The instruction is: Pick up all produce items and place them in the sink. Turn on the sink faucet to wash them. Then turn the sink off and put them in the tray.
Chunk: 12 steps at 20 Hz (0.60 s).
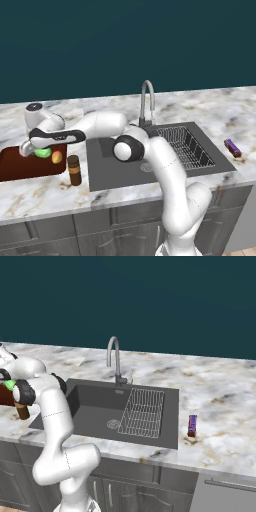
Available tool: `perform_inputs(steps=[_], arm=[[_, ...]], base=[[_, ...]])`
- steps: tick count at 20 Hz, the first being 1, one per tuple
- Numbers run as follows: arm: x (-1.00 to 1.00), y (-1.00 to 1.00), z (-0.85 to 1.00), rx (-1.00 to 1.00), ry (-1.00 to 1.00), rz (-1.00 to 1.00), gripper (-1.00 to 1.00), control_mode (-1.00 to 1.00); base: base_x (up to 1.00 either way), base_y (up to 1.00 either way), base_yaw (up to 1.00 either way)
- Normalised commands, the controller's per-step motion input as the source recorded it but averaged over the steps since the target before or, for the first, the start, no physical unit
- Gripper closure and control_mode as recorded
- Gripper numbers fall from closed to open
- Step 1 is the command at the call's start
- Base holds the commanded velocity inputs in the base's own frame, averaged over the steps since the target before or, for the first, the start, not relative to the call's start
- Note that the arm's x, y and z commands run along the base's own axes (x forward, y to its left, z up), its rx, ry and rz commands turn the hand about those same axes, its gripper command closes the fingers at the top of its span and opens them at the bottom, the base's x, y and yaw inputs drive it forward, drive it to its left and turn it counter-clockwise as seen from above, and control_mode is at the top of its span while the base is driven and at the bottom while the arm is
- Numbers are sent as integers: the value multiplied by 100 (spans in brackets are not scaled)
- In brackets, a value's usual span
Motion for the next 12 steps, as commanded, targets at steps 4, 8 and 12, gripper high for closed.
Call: perform_inputs(steps=[4,8,12], arm=[[0,11,-31,0,8,3,100,-100],[2,5,-28,-1,8,1,100,-100],[3,8,-25,-3,10,1,100,-100]], base=[[0,0,0],[0,0,0],[0,0,0]])
